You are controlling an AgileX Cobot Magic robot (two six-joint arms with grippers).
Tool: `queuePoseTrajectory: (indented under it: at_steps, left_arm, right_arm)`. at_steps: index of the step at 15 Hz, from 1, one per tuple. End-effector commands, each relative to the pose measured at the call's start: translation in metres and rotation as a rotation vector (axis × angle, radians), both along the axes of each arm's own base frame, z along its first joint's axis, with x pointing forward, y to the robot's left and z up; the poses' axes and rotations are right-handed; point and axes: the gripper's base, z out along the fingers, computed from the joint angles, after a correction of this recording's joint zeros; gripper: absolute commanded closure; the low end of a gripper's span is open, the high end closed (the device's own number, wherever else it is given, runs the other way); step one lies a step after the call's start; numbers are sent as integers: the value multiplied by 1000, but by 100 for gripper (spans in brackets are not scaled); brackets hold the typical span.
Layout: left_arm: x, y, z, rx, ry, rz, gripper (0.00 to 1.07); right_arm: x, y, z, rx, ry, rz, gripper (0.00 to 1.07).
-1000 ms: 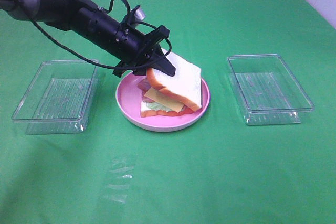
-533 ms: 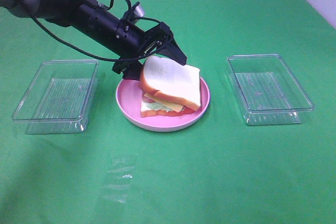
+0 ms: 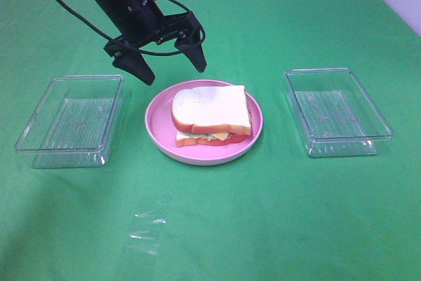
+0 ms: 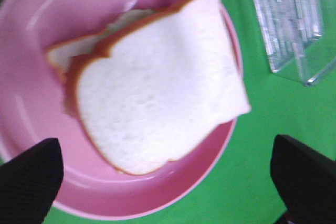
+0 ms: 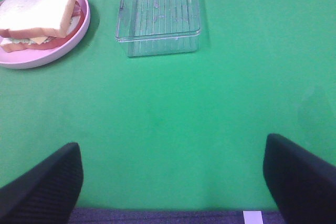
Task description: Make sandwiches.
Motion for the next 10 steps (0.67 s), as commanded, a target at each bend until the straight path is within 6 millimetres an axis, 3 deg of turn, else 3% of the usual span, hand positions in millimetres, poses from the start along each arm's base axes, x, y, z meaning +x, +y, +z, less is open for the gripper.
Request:
queuePoseTrajectory:
  at_steps: [1, 3, 5, 6, 7, 10]
  left_arm:
    - [-3, 8, 19, 100, 1, -20, 4]
    - [-5, 24, 44, 215, -101, -25, 4]
    - [-5, 57, 64, 350, -174, 16, 4]
    - [-4, 83, 73, 373, -179, 66, 4]
    - [-4, 95, 75, 378, -174, 88, 4]
    - [-4, 179, 82, 403, -149, 205, 4]
  right_arm:
    - [-4, 0, -1, -3, -31, -2, 18]
    - [-4, 0, -1, -3, -31, -2, 18]
    - [-4, 0, -1, -3, -31, -2, 18]
    - [-4, 0, -1, -3, -31, -2, 18]
    - [-4, 0, -1, -3, -31, -2, 18]
    - [-4, 0, -1, -3, -31, -2, 18]
